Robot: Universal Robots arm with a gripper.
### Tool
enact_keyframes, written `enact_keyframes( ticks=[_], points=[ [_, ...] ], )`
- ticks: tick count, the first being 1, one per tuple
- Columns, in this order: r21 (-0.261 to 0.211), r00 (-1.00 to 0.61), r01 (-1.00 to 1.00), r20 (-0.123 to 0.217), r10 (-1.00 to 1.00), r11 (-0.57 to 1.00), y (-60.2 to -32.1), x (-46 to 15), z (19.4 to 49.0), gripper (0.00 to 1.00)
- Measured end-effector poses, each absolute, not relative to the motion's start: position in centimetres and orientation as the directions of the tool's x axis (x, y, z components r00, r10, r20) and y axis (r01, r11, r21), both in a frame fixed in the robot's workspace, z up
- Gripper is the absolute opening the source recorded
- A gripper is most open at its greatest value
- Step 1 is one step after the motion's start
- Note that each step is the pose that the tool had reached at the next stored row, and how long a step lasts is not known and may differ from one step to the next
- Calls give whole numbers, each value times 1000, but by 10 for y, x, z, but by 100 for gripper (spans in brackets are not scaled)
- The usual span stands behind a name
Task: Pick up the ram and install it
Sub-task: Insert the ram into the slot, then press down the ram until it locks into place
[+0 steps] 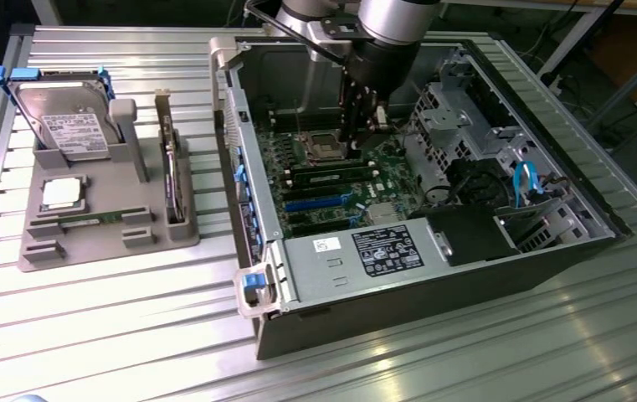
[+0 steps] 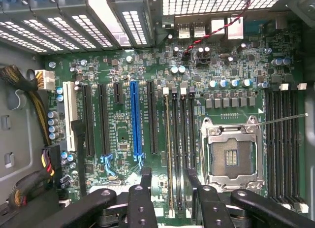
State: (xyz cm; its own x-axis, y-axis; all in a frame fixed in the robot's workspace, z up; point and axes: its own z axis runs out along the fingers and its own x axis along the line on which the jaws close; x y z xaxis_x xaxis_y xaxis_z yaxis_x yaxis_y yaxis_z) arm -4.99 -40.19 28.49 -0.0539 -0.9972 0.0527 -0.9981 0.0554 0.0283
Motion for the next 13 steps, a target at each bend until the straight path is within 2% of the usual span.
enact_keyframes(
  ticks=[13],
  points=[
    [28,-52,-998,56,-997,54,-402,-50,285,40]
  ],
)
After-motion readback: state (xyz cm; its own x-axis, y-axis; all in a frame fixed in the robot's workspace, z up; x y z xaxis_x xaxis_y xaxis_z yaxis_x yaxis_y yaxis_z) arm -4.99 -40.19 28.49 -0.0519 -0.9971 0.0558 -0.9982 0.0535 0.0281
